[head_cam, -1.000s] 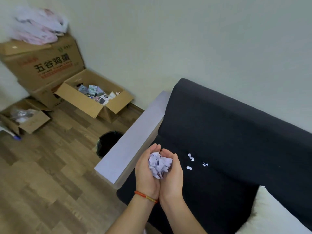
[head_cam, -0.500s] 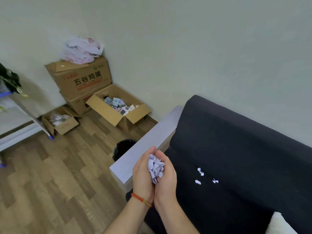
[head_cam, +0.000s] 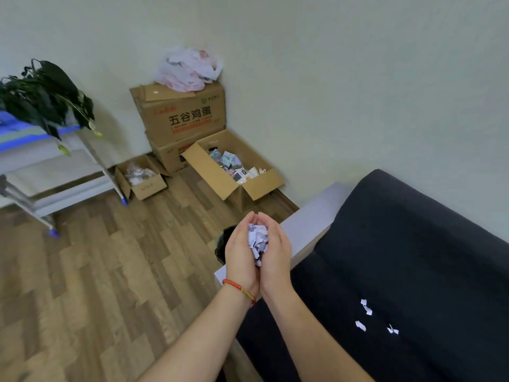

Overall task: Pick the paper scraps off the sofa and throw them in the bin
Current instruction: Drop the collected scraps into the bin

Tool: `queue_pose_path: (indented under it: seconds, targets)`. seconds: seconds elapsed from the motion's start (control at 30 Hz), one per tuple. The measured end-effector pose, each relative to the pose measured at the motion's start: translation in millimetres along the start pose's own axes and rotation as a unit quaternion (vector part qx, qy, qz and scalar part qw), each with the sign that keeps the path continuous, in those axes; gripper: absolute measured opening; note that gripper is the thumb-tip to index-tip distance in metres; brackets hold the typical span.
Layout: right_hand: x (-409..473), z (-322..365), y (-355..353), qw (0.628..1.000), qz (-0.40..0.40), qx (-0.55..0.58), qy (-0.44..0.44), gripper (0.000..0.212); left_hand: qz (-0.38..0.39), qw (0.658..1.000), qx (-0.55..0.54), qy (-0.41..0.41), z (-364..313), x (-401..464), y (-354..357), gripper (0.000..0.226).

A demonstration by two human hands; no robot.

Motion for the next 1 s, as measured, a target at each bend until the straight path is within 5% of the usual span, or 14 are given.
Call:
queue_pose_path:
  seconds: [0.3,0.6,0.73,1.0]
  targets:
    - [152.6,-79.2,84.1,0.994,-0.09,0.039,0.055,0.029,-0.058,0.995,0.062,-0.05,-34.0,194.1,-58.8,0.026]
    - [302.7,-241.2,82.3,0.955,-0.238,0.036,0.174,0.024,-0.053,0.953,0.251,-0.164,34.8,374.8,-146.8,0.036]
    - [351.3,-320.7,62.5,0.924,-0.294,0.056,0.238,0.019,-0.101,0.935,0.175,-0.29,94.3,443.0,-200.6,0.044]
    - [430.0,-440.0,26.0,0.879,-0.34,0.042,0.33,0.024,-0.129,0.899,0.164,-0.385,165.9,530.1,-257.0,0.049]
Point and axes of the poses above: each hand's wrist, its own x-axis towards the middle knuckle, its own y-axis out of the palm, z = x × y, the point moved 4 cm from there along x, towards the middle knuckle, and after that the axes turned 3 degrees about x, right-handed, at the moved point
